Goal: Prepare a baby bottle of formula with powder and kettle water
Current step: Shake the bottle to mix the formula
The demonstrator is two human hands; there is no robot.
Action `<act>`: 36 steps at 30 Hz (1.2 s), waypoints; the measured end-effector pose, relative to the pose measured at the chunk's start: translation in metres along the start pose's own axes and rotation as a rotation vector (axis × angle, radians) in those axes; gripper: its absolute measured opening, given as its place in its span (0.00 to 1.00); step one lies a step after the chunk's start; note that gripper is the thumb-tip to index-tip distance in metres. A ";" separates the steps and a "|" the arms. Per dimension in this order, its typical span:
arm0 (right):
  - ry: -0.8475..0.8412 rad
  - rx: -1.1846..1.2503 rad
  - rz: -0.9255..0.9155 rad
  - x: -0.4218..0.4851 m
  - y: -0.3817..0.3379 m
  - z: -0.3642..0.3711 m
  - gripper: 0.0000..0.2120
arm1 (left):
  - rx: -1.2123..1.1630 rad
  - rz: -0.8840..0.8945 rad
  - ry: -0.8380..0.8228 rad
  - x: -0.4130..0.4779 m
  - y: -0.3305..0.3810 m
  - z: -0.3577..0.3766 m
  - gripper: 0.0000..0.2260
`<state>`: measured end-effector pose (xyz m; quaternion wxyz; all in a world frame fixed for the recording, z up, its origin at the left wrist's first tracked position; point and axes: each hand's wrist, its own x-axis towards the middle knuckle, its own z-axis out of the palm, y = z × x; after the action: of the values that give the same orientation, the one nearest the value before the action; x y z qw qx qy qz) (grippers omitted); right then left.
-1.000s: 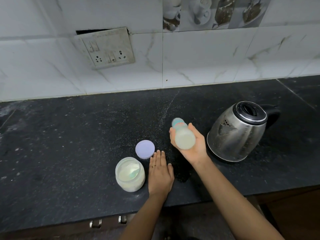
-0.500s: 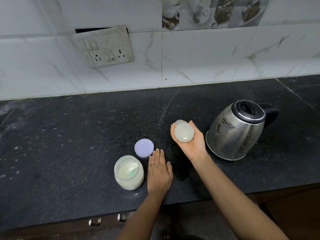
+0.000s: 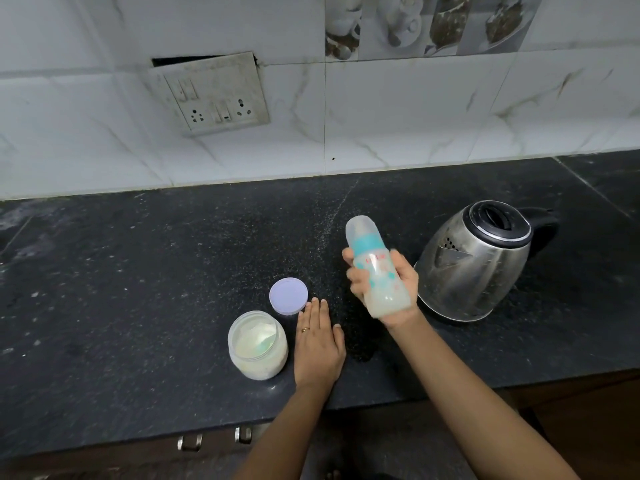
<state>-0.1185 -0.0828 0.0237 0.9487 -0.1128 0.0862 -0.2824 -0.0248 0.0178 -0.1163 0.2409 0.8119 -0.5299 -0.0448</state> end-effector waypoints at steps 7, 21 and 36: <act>-0.046 -0.123 -0.033 -0.003 0.003 -0.010 0.29 | 0.000 -0.004 -0.006 0.000 0.001 -0.001 0.25; 0.108 0.115 -0.088 0.005 -0.005 -0.012 0.35 | -0.003 0.004 0.003 -0.001 0.000 -0.001 0.26; 0.166 0.201 -0.087 0.007 -0.002 -0.028 0.41 | 0.008 0.004 0.000 -0.001 0.000 -0.001 0.26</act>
<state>-0.1204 -0.0925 -0.0031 0.9318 0.0028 0.1310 -0.3386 -0.0248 0.0188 -0.1158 0.2375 0.8119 -0.5317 -0.0422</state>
